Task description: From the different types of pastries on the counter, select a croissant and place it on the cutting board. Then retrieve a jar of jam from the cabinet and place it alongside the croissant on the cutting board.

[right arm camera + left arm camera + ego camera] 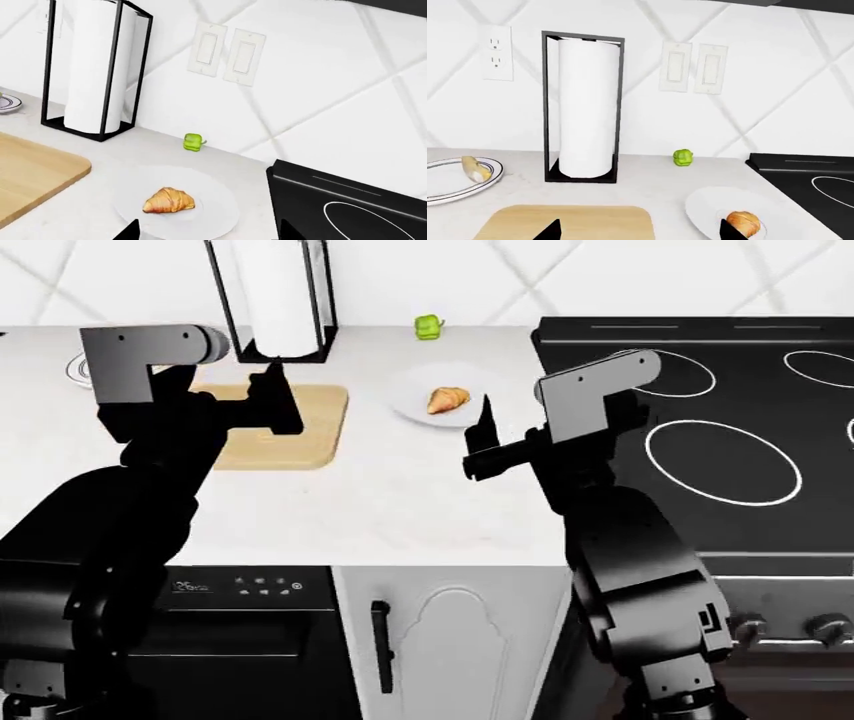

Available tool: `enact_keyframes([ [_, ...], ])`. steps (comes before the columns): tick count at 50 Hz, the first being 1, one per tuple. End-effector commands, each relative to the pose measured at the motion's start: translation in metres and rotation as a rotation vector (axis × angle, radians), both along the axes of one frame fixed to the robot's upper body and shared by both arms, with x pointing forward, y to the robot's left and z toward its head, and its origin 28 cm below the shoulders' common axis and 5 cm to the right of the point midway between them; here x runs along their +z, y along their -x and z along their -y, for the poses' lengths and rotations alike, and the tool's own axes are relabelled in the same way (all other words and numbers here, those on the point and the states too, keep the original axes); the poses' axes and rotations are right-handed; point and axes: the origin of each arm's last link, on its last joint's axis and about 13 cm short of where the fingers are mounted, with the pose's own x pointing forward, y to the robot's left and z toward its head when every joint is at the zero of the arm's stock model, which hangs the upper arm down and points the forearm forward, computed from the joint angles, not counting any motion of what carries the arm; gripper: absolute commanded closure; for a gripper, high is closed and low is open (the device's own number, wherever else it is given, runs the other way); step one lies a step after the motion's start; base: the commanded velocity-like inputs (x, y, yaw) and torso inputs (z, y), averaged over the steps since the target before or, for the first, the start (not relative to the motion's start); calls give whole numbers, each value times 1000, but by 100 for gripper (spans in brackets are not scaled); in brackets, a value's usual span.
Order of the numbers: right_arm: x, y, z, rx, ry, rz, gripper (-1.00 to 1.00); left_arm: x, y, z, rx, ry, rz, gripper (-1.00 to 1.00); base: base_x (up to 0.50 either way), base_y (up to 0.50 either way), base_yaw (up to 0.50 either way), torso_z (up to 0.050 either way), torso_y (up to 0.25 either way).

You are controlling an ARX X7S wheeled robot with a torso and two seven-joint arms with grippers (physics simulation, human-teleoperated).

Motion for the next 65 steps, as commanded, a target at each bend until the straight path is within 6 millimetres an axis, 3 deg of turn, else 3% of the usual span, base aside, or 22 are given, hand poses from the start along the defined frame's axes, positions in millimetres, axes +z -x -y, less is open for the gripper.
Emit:
enact_keyframes([
  [1, -2, -3, 1, 5, -1, -7, -100, 3, -1, 1, -3, -3, 5, -100, 336, 469, 0, 0, 0],
  [32, -3, -19, 23, -72, -90, -72, -100, 11, 2, 5, -21, -18, 15, -100, 436, 329, 0, 0, 0],
  [44, -14, -46, 44, -215, -211, -415, -100, 14, 8, 4, -23, -28, 12, -100, 167, 73, 0, 0, 1],
  [65, -11, -27, 49, -260, -146, -543, -100, 10, 4, 5, -51, -28, -15, -100, 0, 0, 0, 0, 0],
])
